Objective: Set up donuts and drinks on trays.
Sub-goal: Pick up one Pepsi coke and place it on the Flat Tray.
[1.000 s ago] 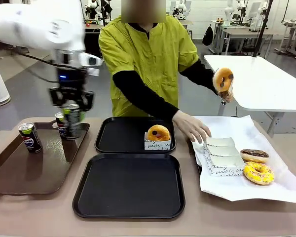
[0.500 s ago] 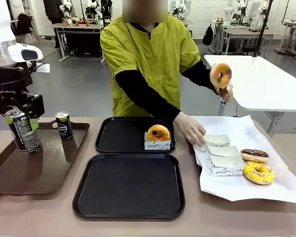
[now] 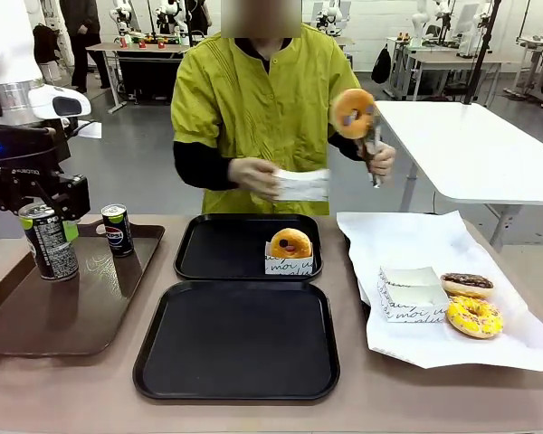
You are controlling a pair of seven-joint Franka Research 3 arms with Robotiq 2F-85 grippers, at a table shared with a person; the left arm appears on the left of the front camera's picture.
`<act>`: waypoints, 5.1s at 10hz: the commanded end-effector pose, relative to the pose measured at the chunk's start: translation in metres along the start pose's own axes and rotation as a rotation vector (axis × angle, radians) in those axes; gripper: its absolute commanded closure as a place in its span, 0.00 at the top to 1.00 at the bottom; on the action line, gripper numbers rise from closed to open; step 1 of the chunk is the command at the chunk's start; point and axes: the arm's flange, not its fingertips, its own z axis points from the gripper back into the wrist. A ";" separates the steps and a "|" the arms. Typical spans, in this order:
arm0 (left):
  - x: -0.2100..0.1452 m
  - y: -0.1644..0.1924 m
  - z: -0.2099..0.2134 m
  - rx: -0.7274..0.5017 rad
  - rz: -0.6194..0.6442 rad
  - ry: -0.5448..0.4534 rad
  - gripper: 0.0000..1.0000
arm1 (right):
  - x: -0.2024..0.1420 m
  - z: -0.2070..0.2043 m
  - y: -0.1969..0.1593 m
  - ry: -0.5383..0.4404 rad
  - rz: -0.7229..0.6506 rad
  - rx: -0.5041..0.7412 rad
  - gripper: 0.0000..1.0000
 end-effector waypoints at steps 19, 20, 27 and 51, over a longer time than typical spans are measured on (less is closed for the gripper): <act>0.133 -0.088 -0.038 0.044 -0.053 0.032 0.59 | 0.000 0.000 0.001 -0.002 0.010 0.011 1.00; 0.085 -0.076 -0.018 0.005 -0.150 0.039 0.59 | 0.000 0.000 0.001 -0.002 0.010 0.011 1.00; -0.016 -0.067 0.011 0.005 -0.261 -0.038 0.59 | 0.000 0.000 0.001 -0.002 0.010 0.011 1.00; 0.238 -0.116 -0.122 0.003 -0.072 -0.129 0.59 | 0.000 0.000 0.001 -0.002 0.010 0.011 1.00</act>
